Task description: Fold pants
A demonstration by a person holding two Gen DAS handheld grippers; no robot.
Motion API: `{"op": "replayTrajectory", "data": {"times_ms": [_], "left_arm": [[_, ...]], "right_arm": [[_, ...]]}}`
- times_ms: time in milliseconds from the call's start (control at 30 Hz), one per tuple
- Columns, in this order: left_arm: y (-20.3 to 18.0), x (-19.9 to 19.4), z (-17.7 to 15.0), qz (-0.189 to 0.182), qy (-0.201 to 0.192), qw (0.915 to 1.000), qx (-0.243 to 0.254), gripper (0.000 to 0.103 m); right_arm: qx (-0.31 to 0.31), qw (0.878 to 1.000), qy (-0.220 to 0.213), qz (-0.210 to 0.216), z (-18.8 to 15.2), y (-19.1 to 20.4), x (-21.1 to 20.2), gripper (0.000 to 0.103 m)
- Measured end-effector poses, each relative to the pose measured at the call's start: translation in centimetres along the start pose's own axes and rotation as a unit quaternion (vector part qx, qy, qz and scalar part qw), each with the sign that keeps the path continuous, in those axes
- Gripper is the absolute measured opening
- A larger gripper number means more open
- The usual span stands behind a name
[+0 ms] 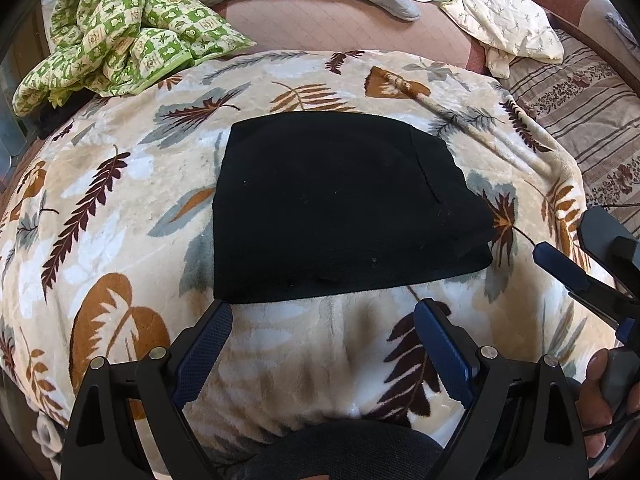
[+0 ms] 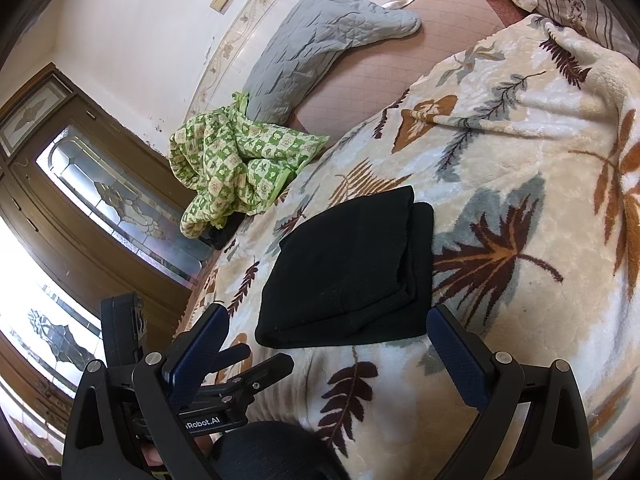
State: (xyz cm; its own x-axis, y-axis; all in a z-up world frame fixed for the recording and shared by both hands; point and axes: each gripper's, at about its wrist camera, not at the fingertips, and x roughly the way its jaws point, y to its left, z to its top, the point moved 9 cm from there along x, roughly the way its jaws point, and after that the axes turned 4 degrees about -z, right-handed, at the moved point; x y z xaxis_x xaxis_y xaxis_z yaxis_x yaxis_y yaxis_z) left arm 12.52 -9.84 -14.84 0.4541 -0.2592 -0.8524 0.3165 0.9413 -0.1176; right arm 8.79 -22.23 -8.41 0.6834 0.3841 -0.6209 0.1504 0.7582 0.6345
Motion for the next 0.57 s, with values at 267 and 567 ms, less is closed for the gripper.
{"op": "replayTrajectory", "data": {"times_ms": [267,567], "left_arm": [[0.0,-0.3,-0.2,-0.011,-0.002,0.9999,-0.004,0.092],[1.0,-1.6,-0.6,-0.018,-0.028,0.9991,-0.027,0.092]], "right_arm": [[0.004,1.000,-0.003,0.000,0.0,-0.1,-0.3,0.100],[0.002,1.000,-0.004,-0.007,-0.1,-0.1,-0.3,0.100]]}}
